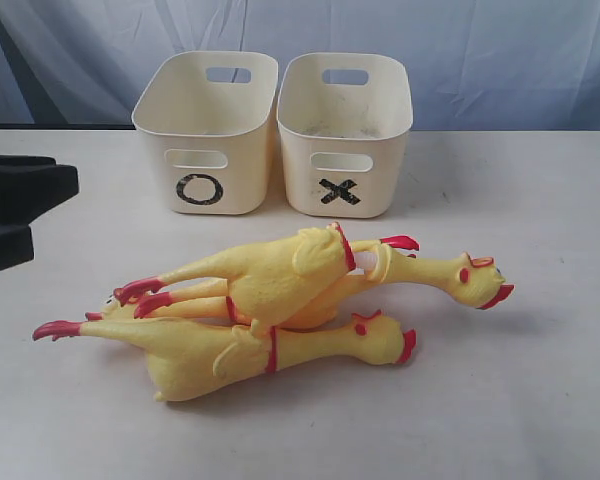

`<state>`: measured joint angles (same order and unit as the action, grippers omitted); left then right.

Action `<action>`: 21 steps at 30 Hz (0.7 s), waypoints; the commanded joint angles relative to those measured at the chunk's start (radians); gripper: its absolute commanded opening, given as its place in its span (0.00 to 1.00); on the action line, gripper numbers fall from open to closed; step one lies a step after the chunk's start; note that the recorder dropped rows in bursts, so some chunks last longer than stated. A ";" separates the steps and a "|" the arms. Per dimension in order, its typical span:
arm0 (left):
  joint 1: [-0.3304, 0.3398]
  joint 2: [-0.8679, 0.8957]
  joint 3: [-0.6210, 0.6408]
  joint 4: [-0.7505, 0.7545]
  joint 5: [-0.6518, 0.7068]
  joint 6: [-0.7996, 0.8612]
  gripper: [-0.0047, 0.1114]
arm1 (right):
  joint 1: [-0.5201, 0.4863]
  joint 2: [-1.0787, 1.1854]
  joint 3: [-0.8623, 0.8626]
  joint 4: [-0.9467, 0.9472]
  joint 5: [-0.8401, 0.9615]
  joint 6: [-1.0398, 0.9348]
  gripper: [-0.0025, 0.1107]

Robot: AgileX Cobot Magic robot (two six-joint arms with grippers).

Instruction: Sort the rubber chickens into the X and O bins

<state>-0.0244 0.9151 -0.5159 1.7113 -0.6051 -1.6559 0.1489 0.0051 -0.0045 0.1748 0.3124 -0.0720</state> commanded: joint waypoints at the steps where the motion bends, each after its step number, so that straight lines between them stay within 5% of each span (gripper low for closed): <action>1: 0.002 0.042 -0.035 0.030 -0.054 0.020 0.37 | 0.004 -0.005 0.004 0.001 -0.008 -0.003 0.01; 21: 0.002 0.128 -0.099 0.033 -0.088 0.023 0.40 | 0.004 -0.005 0.004 0.001 -0.008 -0.003 0.01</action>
<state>-0.0244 1.0381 -0.6089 1.7477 -0.6979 -1.6355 0.1489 0.0051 -0.0045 0.1748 0.3124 -0.0720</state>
